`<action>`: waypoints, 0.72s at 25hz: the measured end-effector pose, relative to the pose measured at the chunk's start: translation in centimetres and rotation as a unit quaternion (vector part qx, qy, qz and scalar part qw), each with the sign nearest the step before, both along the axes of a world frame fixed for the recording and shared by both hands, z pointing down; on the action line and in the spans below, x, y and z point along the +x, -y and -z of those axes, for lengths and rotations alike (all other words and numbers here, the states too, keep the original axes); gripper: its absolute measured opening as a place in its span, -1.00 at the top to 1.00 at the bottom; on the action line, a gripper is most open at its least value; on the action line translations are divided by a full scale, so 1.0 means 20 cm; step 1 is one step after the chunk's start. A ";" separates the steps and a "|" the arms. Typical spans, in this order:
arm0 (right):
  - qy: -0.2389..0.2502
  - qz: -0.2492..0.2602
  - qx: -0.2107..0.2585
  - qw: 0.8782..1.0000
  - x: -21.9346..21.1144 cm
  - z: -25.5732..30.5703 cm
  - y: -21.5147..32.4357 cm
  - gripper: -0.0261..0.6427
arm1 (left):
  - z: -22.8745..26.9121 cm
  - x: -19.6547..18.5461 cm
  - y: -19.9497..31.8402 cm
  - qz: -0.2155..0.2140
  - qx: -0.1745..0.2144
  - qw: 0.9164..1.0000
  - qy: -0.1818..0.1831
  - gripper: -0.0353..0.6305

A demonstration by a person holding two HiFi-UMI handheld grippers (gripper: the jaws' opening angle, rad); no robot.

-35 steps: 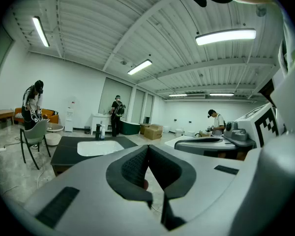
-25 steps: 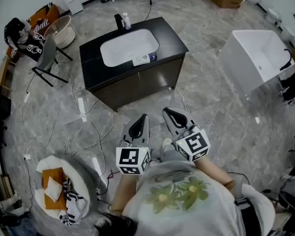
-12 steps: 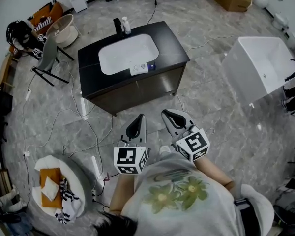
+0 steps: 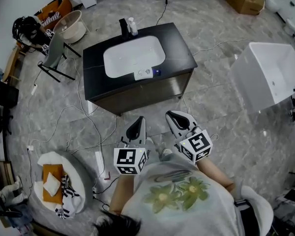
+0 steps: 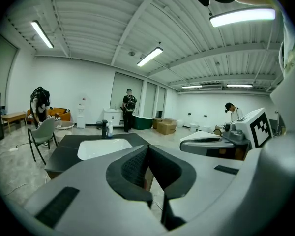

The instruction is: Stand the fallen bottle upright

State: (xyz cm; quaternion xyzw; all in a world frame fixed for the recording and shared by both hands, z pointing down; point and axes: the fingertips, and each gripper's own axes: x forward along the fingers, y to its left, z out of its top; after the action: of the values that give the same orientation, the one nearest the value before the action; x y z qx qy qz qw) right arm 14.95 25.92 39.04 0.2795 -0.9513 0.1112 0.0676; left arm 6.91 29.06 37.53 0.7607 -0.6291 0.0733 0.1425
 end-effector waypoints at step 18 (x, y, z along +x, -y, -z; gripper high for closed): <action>-0.032 -0.068 -0.055 0.996 -0.27 -0.21 0.83 0.78 | -0.21 -0.43 0.87 -0.041 -0.058 0.997 -0.014 0.84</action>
State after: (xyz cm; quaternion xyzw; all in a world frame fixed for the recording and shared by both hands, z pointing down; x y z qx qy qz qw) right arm 9.63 9.23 43.23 0.3425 -0.9201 0.1583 0.1052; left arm -1.76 11.74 41.79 0.7774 -0.5897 0.1048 0.1920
